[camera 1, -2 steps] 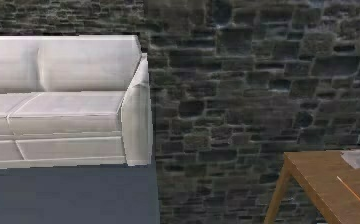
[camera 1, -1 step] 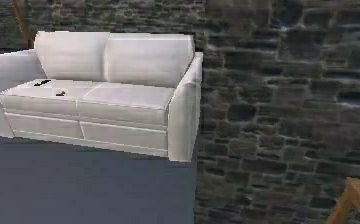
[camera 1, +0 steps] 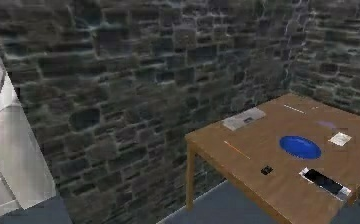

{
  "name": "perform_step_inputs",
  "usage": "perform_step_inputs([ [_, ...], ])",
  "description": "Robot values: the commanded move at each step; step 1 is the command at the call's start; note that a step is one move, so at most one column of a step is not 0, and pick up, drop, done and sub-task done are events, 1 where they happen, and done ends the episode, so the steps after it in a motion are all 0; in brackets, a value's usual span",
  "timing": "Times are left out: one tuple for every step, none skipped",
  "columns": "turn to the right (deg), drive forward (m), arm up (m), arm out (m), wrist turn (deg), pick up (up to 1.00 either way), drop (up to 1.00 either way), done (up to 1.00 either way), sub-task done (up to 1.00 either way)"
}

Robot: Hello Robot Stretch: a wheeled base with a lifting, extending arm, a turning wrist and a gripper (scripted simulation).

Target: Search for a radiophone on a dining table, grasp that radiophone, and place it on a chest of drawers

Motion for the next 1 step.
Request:
perform_step_inputs([
  [45.0,0.0,0.0,0.0,0.0,0.0,0.0,0.0,0.0],
])
